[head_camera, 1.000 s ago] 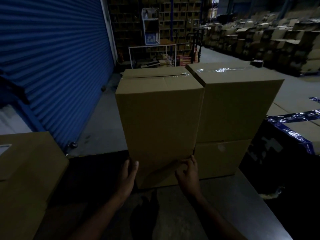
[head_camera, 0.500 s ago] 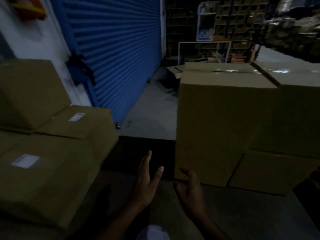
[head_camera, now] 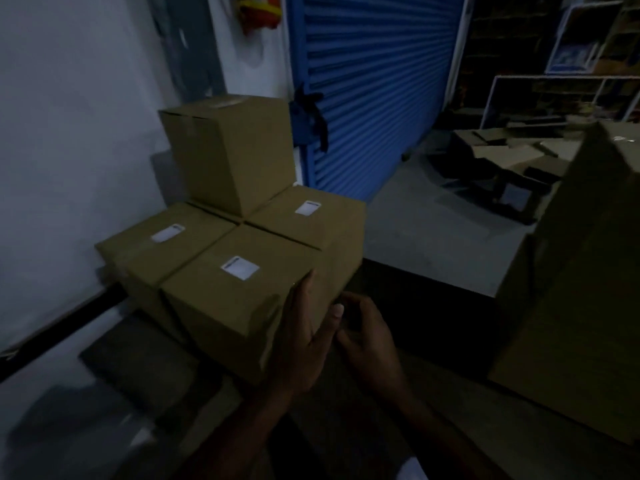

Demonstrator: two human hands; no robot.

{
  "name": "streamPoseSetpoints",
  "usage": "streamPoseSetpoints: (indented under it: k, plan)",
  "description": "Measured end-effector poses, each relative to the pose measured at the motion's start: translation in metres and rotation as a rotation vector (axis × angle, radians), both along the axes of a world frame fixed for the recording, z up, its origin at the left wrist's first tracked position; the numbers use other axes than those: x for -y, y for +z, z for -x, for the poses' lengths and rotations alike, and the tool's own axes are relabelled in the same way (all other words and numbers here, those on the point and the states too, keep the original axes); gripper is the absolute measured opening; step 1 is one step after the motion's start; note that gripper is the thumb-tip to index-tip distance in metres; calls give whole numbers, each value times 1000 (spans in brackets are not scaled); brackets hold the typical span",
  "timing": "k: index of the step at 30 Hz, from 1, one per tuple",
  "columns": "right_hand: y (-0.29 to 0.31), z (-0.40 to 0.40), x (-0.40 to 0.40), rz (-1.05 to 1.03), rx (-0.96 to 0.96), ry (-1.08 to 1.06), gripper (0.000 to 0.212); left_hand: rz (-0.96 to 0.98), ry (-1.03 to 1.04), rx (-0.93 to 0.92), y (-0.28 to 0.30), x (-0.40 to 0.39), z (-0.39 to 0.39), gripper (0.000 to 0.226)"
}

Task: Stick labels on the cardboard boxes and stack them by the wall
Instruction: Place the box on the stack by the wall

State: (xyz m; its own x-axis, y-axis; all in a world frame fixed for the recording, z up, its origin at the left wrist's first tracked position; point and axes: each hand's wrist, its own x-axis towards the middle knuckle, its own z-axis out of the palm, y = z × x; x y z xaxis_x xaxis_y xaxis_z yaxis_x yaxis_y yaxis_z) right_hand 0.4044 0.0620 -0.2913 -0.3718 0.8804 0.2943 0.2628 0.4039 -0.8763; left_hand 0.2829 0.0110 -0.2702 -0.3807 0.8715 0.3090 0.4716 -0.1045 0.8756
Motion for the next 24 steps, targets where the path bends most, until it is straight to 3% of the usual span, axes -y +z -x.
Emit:
streamPoseSetpoints:
  k: [8,11,14,17,24]
  plan:
    - [11,131,0,-60,130,-50,54,41,76,-37,-4,-1,151,87]
    - [4,166,-5,-114,319,-113,52,126,119,-69,-17,-11,204,78]
    - [-7,188,-5,-43,546,-159,51,333,252,-190,-28,-27,255,75]
    - [-25,196,2,-56,546,-240,59,499,314,-284,-35,-38,288,81]
    - [-28,187,14,8,479,-383,64,583,283,-362,-49,-45,307,86]
